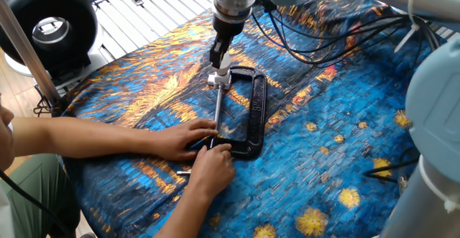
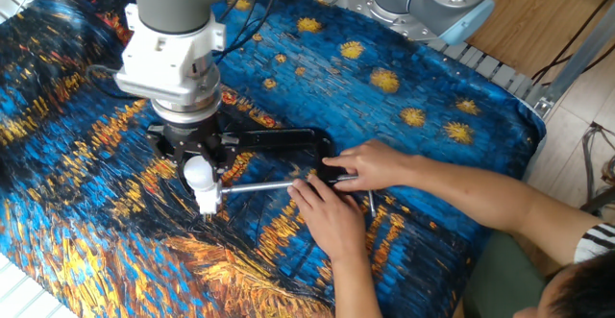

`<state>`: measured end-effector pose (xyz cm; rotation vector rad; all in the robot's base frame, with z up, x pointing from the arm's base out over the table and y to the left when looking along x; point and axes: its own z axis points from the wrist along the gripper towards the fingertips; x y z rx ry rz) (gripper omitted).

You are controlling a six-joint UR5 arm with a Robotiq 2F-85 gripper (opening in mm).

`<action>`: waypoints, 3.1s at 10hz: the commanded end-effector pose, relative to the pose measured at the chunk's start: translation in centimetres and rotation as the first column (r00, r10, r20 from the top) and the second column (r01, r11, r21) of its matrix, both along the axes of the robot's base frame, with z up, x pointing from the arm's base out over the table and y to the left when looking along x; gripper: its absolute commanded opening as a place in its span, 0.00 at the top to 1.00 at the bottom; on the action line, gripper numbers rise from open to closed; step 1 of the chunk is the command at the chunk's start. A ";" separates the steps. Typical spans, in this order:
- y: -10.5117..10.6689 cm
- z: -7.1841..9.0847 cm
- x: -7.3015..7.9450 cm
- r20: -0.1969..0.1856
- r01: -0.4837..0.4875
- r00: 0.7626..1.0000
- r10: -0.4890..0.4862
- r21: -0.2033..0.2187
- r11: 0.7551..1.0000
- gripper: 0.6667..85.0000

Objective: Install the light bulb by rotating it

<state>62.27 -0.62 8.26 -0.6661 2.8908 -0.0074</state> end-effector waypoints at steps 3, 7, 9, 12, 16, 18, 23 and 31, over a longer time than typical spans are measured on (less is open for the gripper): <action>0.1 0.9 -3.1 -0.157 0.023 0.988 -0.014 0.055 0.998 0.25; 0.0 0.9 -3.3 -0.180 -0.030 0.983 0.038 0.050 0.998 0.10; 0.0 2.5 -3.3 -0.192 -0.019 0.981 0.027 0.044 0.999 0.16; -1.7 6.2 -3.5 -0.210 -0.134 0.969 0.130 -0.008 0.991 0.21; -1.3 7.1 -0.7 -0.164 -0.472 0.875 0.455 -0.078 0.878 0.24; -0.6 6.8 -0.6 -0.153 -0.578 0.812 0.564 -0.070 0.813 0.25; -0.7 4.7 -0.7 -0.125 -0.686 0.727 0.675 -0.079 0.724 0.25; 0.1 2.3 -0.8 -0.102 -0.740 0.673 0.733 -0.093 0.666 0.27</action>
